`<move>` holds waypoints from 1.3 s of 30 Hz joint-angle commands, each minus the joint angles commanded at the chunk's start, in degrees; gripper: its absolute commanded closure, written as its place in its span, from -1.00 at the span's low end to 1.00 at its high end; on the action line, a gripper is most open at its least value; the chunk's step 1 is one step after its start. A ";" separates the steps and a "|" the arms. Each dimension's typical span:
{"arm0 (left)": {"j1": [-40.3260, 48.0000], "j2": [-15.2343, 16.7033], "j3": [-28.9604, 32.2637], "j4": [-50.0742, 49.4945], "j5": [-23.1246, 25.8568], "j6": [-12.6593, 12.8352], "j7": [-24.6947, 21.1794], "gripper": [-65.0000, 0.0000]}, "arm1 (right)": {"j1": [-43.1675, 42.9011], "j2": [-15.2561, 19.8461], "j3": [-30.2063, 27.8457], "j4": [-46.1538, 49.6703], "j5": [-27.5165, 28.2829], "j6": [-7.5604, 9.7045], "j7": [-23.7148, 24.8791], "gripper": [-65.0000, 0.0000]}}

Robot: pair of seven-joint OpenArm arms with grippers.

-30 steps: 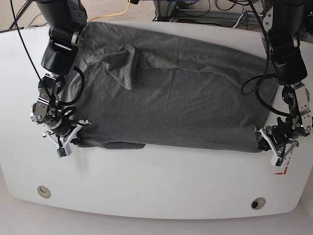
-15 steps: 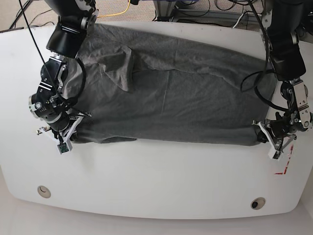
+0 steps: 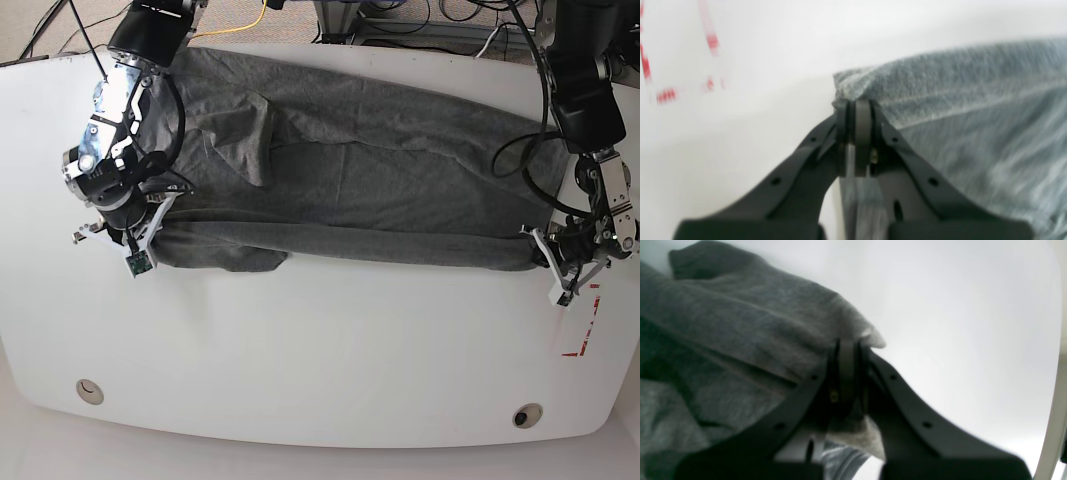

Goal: Layout the t-shirt on the table in an organized manner, then fold the t-shirt properly
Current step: 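Lift the hem with both grippers and fold it over toward the collar, then lay the hem onto the collar edge and open both grippers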

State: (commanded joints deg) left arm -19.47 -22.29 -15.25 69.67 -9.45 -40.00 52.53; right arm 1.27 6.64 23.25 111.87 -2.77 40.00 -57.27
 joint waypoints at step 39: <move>15.74 -5.19 4.31 14.42 0.09 0.00 6.95 0.98 | -15.91 -5.80 2.99 4.13 -0.09 0.00 -1.32 0.82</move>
State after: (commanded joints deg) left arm -3.74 -27.47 -10.95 84.09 -9.36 -40.00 59.47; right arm -14.64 0.84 26.24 116.00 -2.86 40.00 -58.59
